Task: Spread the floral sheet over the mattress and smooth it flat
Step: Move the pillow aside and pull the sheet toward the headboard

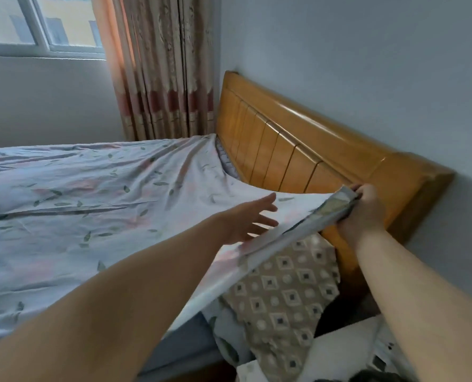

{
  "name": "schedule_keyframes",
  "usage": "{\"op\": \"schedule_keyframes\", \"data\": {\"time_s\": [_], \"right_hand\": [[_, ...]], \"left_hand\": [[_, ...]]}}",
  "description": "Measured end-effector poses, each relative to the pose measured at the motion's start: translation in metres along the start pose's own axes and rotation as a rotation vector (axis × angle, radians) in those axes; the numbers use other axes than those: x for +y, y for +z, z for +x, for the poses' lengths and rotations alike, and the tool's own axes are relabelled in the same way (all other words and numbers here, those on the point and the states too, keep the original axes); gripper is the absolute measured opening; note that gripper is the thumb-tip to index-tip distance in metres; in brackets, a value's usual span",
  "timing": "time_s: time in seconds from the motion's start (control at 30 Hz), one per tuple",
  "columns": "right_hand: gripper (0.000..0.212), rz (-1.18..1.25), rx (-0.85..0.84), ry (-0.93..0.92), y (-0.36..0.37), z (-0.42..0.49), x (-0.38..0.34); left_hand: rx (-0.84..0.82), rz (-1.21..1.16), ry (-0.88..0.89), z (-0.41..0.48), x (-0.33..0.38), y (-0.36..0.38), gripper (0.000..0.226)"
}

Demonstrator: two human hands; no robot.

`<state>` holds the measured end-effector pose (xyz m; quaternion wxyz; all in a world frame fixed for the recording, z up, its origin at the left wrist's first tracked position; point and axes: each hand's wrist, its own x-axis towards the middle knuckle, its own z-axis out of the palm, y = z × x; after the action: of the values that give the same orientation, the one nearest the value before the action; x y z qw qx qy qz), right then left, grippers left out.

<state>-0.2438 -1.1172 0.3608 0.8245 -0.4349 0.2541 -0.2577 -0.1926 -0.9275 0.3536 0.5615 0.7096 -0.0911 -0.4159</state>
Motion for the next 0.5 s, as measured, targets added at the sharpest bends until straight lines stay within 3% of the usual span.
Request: {"op": "schedule_keyframes", "data": {"time_s": [0.1,0.23,0.37,0.5], "right_hand": [[0.03,0.013,-0.003,-0.004,-0.035,-0.003,0.001],[0.03,-0.128,0.196,0.017,-0.081,0.0,0.013],[0.035,-0.186,0.352,0.066,-0.11,0.01,0.029],[0.035,-0.237,0.425,0.099,-0.113,0.021,0.039]], "left_hand": [[-0.17,0.153,-0.04,0.015,0.01,0.04,0.061],[-0.338,0.31,-0.149,0.032,-0.005,0.08,0.053],[-0.285,0.378,-0.18,0.047,-0.024,0.082,0.049],[-0.112,0.454,-0.161,0.055,-0.035,0.064,0.043]]}}
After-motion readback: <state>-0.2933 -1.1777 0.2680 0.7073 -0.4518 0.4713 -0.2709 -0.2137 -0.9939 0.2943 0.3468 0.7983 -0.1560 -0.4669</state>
